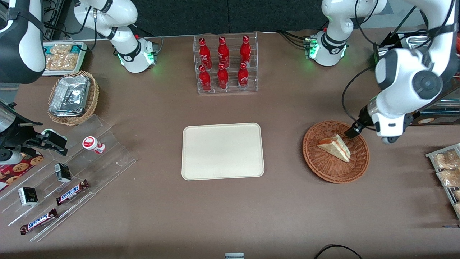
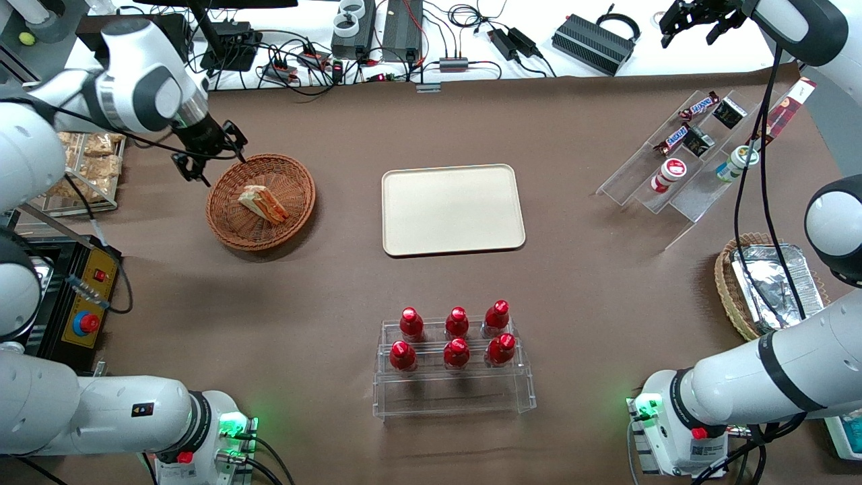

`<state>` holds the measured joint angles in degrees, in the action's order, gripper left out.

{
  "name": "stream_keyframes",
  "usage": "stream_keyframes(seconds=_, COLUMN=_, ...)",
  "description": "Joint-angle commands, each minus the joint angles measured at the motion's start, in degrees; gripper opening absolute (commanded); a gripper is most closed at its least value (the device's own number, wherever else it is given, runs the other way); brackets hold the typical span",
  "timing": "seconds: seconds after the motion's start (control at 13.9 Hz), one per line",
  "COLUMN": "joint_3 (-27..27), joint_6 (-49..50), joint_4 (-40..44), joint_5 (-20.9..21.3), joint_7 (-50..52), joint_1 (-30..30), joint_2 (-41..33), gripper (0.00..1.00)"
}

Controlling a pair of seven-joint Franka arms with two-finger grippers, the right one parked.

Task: Place sandwich from basket to tray
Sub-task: 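Move the left gripper down over the sandwich in the wicker basket, then close the left gripper on the wrapped sandwich wedge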

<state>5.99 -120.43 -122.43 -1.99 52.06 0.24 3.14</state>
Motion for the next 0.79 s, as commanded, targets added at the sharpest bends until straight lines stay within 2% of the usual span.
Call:
stream_keyframes(seconds=0.0, joint_3=-0.10, joint_6=-9.00, joint_4=-4.91, joint_5=-0.04, joint_7=4.35, joint_1=-0.51, joint_2=1.86, gripper=1.00)
stream_keyframes(seconds=0.22, joint_3=-0.01, joint_6=-15.24, joint_4=-5.71, joint_5=-0.04, joint_7=9.28, joint_1=-0.60, joint_2=6.51, gripper=1.00)
stream_keyframes(seconds=0.72, joint_3=-0.01, joint_6=-28.00, joint_4=-9.58, joint_5=-0.12, joint_7=10.43, joint_1=-1.47, joint_2=11.79, gripper=1.00)
